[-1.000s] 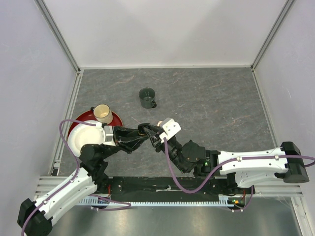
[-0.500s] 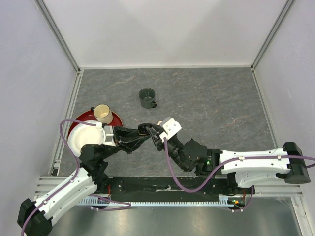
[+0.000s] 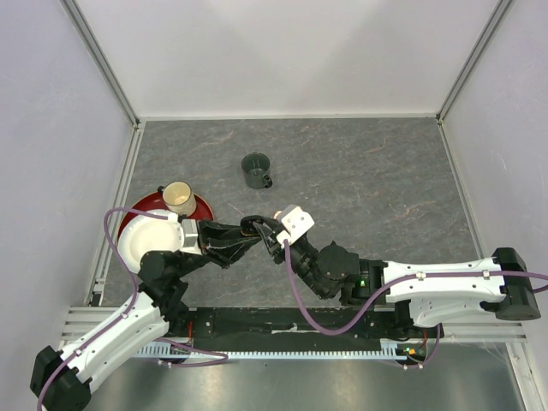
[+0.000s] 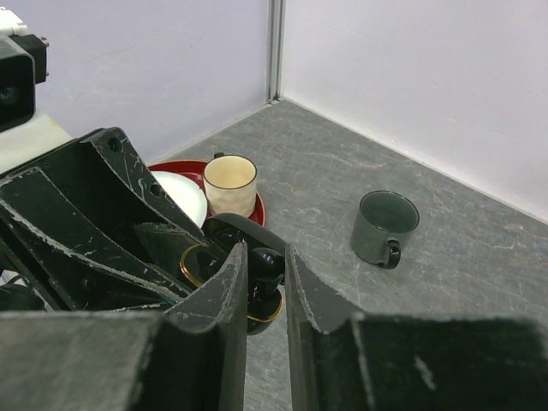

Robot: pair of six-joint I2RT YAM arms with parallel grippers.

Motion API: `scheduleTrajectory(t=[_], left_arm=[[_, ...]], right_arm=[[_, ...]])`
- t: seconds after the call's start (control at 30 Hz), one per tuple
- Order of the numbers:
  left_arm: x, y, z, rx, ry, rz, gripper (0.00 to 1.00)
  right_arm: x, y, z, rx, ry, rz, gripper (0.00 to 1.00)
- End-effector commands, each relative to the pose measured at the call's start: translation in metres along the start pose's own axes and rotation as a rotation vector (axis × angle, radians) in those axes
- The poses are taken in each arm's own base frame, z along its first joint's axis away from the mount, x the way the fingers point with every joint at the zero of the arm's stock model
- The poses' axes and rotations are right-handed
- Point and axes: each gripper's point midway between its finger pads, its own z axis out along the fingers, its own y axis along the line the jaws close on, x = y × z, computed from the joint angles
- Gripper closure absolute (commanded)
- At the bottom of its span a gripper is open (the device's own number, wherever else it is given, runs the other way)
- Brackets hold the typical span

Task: Insert the wireless bluetooth earbuds into the charging case
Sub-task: Place the earbud in the charging case.

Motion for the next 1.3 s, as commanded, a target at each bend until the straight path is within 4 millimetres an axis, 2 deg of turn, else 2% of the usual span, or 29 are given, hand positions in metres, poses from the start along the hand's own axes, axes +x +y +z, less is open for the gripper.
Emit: scheduleTrajectory(t=[0.0, 0.83, 1.27], left_arm=[[-0.039, -0.007, 0.004, 0.018, -0.133, 0.072, 0.98], [-0.044, -0.005, -0.002, -0.001, -0.187, 0.116, 0.98], [-0.046, -0.006, -0.002, 0.001, -0.194, 0.119, 0.98]], right_arm=[[0.009, -0.002, -0.004, -0.011, 0.035, -0.018, 1.0], [-0.001, 0.0, 0.0, 0.028, 0.04, 0.103, 1.0], [0.004, 0.007, 0.004, -0.006, 0.065, 0.032, 1.0]])
